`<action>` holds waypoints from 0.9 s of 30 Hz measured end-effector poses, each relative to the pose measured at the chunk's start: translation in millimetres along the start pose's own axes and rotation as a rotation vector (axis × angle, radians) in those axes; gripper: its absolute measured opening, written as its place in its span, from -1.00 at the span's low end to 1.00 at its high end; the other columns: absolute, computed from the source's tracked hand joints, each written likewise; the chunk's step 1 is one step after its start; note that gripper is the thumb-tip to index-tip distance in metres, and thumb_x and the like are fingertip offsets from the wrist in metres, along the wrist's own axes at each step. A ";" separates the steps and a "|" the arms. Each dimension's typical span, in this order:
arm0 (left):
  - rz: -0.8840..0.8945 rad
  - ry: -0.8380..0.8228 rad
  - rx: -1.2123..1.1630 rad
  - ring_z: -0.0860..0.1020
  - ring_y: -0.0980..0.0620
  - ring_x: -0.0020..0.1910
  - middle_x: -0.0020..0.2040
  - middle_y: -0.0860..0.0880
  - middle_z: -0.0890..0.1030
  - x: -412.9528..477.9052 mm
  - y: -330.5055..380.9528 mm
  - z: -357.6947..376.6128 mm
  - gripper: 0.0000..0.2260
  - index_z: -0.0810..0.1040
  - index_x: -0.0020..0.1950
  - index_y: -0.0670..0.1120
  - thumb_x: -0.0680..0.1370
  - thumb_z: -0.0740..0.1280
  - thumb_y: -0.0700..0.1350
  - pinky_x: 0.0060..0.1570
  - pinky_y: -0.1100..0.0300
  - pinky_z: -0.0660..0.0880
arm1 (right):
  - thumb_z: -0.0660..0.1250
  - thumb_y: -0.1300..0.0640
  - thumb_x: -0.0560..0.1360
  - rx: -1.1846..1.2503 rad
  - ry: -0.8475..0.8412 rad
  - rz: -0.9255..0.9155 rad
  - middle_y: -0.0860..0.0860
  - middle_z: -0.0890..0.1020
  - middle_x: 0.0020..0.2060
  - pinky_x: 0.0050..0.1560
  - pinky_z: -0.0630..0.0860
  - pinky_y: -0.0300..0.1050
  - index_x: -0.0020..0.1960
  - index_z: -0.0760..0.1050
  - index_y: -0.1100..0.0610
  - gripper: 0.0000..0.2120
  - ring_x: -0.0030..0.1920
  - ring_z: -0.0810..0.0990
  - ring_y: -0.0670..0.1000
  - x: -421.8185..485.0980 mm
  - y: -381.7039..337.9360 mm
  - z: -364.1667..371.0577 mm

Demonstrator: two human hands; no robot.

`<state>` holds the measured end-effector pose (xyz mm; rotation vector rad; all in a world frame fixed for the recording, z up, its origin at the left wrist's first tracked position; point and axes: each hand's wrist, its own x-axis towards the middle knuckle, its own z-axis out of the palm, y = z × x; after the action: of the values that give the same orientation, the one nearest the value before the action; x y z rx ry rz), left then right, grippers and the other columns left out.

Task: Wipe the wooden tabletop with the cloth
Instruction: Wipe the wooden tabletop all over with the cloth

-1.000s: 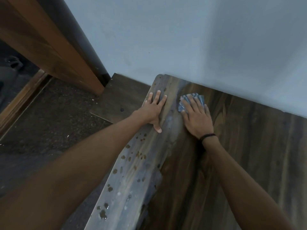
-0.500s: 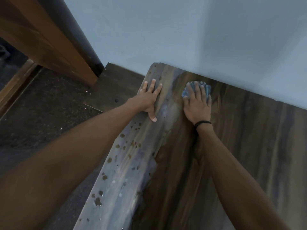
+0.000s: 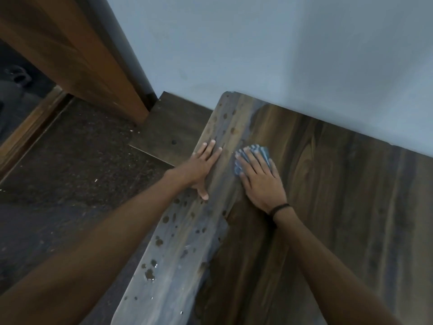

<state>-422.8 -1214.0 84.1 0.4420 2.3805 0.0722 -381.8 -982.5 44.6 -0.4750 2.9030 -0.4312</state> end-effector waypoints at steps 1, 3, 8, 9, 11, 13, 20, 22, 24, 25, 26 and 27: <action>0.002 0.015 -0.006 -0.39 -0.14 0.55 0.56 -0.11 -0.46 -2.4 -2.0 2.9 0.37 -0.36 0.60 -0.08 0.22 0.67 0.10 0.55 -0.08 -0.09 | -0.01 -0.08 0.71 -0.008 -0.007 -0.003 -0.13 0.11 0.63 0.60 0.00 0.22 0.63 0.07 -0.16 -0.51 0.63 -0.03 -0.04 -4.9 6.9 -1.9; -0.003 0.017 -0.032 -0.39 -0.13 0.55 0.56 -0.11 -0.45 -1.6 -3.0 -0.1 0.36 -0.35 0.61 -0.07 0.22 0.67 0.06 0.55 -0.10 -0.07 | -0.02 -0.09 0.71 0.009 0.019 0.098 -0.12 0.09 0.63 0.59 0.01 0.25 0.63 0.07 -0.16 -0.51 0.63 -0.02 -0.02 9.7 17.0 -6.7; -0.022 0.014 -0.018 -0.39 -0.14 0.55 0.56 -0.12 -0.45 -3.5 5.7 -2.7 0.36 -0.37 0.59 -0.09 0.24 0.67 0.02 0.56 -0.09 -0.05 | -0.01 -0.06 0.71 0.015 0.039 0.119 -0.06 0.09 0.64 0.58 -0.01 0.25 0.64 0.10 -0.09 -0.50 0.64 -0.03 0.02 14.9 -20.9 4.4; -0.022 0.029 -0.029 -0.37 -0.14 0.56 0.56 -0.12 -0.44 -6.4 5.3 -1.1 0.35 -0.36 0.60 -0.10 0.25 0.67 0.03 0.56 -0.08 -0.04 | -0.01 -0.07 0.71 -0.019 0.007 0.018 -0.08 0.10 0.64 0.58 0.02 0.23 0.64 0.11 -0.10 -0.50 0.64 -0.02 0.00 -2.2 -27.1 9.4; -0.016 0.063 -0.047 -0.34 -0.12 0.57 0.57 -0.13 -0.43 -13.9 2.9 6.7 0.32 -0.34 0.60 -0.12 0.27 0.64 0.07 0.57 -0.07 -0.01 | -0.04 -0.10 0.71 -0.043 -0.052 -0.077 -0.14 0.11 0.63 0.59 0.02 0.20 0.63 0.07 -0.16 -0.51 0.63 -0.03 -0.05 -25.4 -18.7 7.3; -0.011 0.091 -0.047 -0.32 -0.13 0.58 0.58 -0.14 -0.41 -22.3 -0.8 18.6 0.33 -0.32 0.61 -0.12 0.25 0.64 0.13 0.57 -0.06 -0.01 | -0.06 -0.10 0.71 -0.034 -0.058 -0.025 -0.14 0.08 0.63 0.58 0.02 0.25 0.64 0.03 -0.18 -0.50 0.63 -0.04 -0.03 -11.1 4.1 -2.3; -0.011 0.063 -0.070 -0.38 -0.16 0.56 0.56 -0.13 -0.44 -30.9 -5.4 36.3 0.40 -0.38 0.59 -0.11 0.20 0.67 0.13 0.56 -0.14 0.01 | -0.04 -0.05 0.71 0.069 0.002 0.177 -0.06 0.02 0.65 0.59 -0.05 0.28 0.66 0.01 -0.10 -0.48 0.64 -0.08 0.03 42.6 -4.1 -14.1; -0.015 0.084 -0.076 -0.37 -0.16 0.56 0.57 -0.13 -0.42 -31.9 -3.5 36.0 0.40 -0.36 0.60 -0.11 0.19 0.67 0.12 0.56 -0.12 -0.01 | -0.05 -0.07 0.71 -0.007 -0.023 0.022 -0.08 0.07 0.64 0.59 0.00 0.25 0.65 0.03 -0.12 -0.49 0.64 -0.06 0.00 -2.3 -15.9 1.5; -0.007 0.093 -0.110 -0.36 -0.14 0.57 0.58 -0.12 -0.41 -33.1 -4.9 37.5 0.39 -0.33 0.61 -0.11 0.19 0.68 0.11 0.57 -0.10 -0.01 | -0.07 -0.11 0.71 -0.020 -0.052 0.016 -0.14 0.06 0.64 0.60 -0.03 0.19 0.64 0.01 -0.18 -0.50 0.63 -0.08 -0.06 -32.1 -7.2 2.3; -0.006 0.096 -0.131 -0.36 -0.13 0.57 0.58 -0.12 -0.40 -33.5 -6.3 37.8 0.38 -0.32 0.61 -0.10 0.20 0.68 0.09 0.57 -0.10 -0.01 | -0.07 -0.11 0.71 0.002 -0.056 0.072 -0.15 0.04 0.64 0.61 -0.06 0.19 0.64 -0.01 -0.20 -0.50 0.63 -0.09 -0.06 -29.8 0.0 -1.6; -0.004 0.095 -0.143 -0.36 -0.12 0.57 0.58 -0.11 -0.41 -33.6 -6.9 37.2 0.37 -0.32 0.61 -0.10 0.20 0.68 0.08 0.57 -0.10 -0.01 | -0.06 -0.11 0.71 0.034 -0.045 0.153 -0.14 0.02 0.64 0.61 -0.09 0.19 0.64 -0.02 -0.20 -0.50 0.63 -0.09 -0.05 -20.0 4.3 -6.5; -0.001 0.091 -0.147 -0.37 -0.12 0.56 0.58 -0.10 -0.41 -32.7 -6.7 36.5 0.37 -0.33 0.61 -0.09 0.21 0.68 0.08 0.57 -0.10 -0.01 | -0.05 -0.10 0.71 0.063 -0.023 0.235 -0.13 0.00 0.65 0.60 -0.11 0.21 0.64 -0.01 -0.19 -0.50 0.64 -0.10 -0.04 -7.2 5.9 -8.6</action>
<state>-378.1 -1233.8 76.5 0.3746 2.4436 0.2701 -378.6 -972.6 51.8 -0.1253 2.8660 -0.4755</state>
